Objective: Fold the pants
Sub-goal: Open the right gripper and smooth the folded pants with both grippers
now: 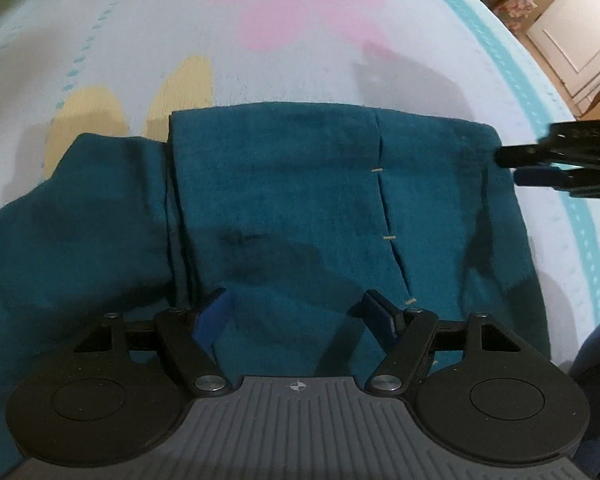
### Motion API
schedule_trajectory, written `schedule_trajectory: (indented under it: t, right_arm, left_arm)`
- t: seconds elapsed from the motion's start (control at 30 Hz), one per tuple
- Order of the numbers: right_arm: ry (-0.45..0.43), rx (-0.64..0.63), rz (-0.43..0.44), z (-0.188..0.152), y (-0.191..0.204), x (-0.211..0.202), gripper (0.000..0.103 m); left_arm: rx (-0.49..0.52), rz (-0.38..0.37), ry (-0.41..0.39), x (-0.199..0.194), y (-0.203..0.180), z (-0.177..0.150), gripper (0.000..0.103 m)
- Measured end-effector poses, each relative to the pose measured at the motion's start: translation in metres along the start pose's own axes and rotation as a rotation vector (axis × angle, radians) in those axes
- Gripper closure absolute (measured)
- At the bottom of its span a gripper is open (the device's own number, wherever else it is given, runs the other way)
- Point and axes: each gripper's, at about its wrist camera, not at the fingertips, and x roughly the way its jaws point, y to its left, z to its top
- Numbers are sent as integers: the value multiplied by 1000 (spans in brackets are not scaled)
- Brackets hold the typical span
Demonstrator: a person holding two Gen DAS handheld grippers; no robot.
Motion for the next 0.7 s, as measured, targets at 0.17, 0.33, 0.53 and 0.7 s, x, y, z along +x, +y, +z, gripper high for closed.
schedule_trajectory:
  t: [0.17,0.33,0.53,0.7]
  right_arm:
    - [10,-9,21,1,6,15,56]
    - [-55,-64,5,-1,11,-1,92]
    - [-24,17,6,-3,-2,-1,73]
    - [-45,10,-39,-7,-2,-36,68]
  left_arm:
    - [-28,-11,-4,-3,6,-2,32]
    - [-41,-25,-15,-8,10,0,32]
    - [-27,-23,-28,-11,12,-6,32]
    - [-35,-19,-27,-10,8,-3,32]
